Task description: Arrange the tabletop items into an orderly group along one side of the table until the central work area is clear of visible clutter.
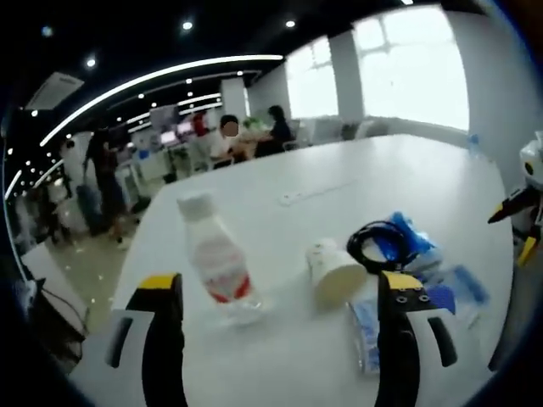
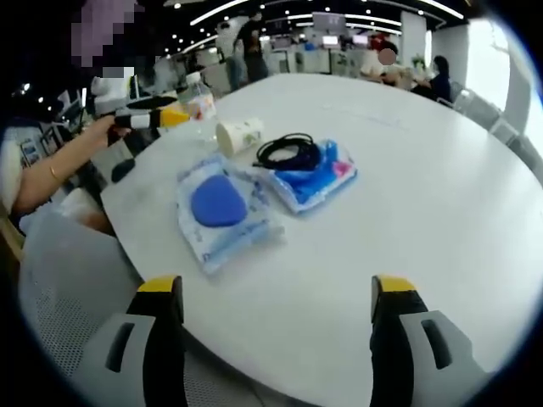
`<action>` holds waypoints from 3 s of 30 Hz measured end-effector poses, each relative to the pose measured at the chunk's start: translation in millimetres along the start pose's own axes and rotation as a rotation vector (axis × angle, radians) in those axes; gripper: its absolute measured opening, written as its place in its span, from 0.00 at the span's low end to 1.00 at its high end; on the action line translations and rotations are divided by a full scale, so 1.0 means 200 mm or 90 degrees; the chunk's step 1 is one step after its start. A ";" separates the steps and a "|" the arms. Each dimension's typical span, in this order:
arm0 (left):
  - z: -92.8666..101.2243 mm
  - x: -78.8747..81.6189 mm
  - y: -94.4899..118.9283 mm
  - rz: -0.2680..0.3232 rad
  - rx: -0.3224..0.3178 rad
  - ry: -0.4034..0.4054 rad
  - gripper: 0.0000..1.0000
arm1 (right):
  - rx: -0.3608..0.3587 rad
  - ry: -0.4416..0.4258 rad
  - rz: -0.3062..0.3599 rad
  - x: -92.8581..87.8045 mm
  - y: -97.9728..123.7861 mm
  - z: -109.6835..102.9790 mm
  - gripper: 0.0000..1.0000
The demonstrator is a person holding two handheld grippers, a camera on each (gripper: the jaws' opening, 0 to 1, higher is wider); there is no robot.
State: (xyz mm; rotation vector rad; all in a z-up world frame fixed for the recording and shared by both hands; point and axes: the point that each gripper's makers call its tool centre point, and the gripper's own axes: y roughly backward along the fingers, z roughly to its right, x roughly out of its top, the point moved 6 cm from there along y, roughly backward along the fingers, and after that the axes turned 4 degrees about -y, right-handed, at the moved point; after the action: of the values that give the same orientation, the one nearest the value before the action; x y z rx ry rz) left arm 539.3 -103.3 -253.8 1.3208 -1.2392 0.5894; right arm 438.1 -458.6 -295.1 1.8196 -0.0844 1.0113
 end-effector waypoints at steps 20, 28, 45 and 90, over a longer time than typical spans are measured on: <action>0.14 -0.04 -0.15 -0.042 -0.065 -0.017 0.61 | -0.003 0.011 -0.013 -0.01 -0.01 0.00 0.90; 0.15 -0.10 -0.21 -0.078 -0.074 -0.016 0.54 | -0.009 0.019 -0.019 -0.02 -0.01 0.01 0.90; 0.18 -0.15 -0.30 -0.129 -0.082 -0.037 0.29 | -0.018 0.033 -0.039 -0.04 -0.01 0.02 0.90; 0.12 0.03 -0.18 -0.068 -0.070 0.006 0.00 | -0.017 0.038 -0.032 -0.03 -0.01 0.01 0.91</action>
State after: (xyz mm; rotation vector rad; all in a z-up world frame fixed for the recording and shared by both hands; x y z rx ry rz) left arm 564.8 -134.7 -267.2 1.2819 -1.1696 0.4447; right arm 436.3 -461.0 -301.0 1.7575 -0.0149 1.0232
